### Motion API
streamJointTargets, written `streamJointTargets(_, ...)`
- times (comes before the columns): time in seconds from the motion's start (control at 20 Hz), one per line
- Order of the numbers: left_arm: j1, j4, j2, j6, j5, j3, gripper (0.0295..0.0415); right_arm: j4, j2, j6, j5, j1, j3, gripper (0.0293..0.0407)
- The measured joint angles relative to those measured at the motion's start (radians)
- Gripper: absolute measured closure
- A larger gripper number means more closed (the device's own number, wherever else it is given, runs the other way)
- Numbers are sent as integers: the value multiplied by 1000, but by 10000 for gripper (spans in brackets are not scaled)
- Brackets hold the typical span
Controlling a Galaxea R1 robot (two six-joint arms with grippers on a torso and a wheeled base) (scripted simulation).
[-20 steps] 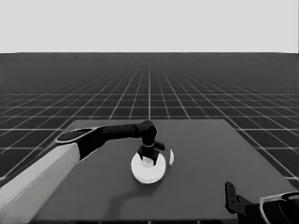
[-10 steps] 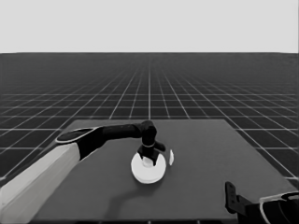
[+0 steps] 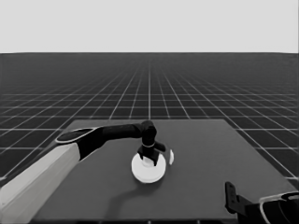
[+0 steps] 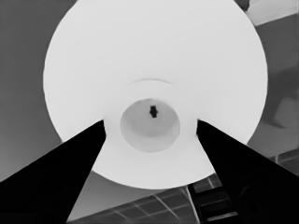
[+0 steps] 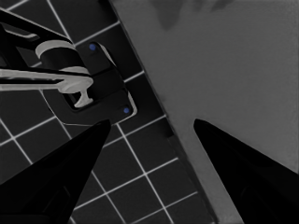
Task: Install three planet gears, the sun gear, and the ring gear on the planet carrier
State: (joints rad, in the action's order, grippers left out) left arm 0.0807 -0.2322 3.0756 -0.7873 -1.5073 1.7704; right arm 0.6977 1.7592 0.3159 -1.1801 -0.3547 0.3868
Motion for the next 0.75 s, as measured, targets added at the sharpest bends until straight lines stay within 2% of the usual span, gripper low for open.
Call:
streamJointTargets(0.05,-41,36,-9,-229,-11,-30,324,0,0,0,0,0,0,315)
streamJointTargets(0.15,-89,71,-13,-445,-22,-49,325,0,0,0,0,0,0,315)
streamJointTargets(0.5,-111,90,-12,-553,-29,-54,326,0,0,0,0,0,0,315)
streamJointTargets(0.55,-196,22,-279,-71,317,-502,302,-327,284,482,-396,317,154,305)
streamJointTargets(0.6,-291,-19,-675,402,530,-853,297,-509,627,815,-434,455,450,307)
streamJointTargets(0.65,-347,-44,-953,705,653,-1056,310,-562,782,882,-403,474,701,311)
streamJointTargets(0.75,-396,-66,-1199,988,769,-1250,323,-604,917,897,-376,476,988,314)
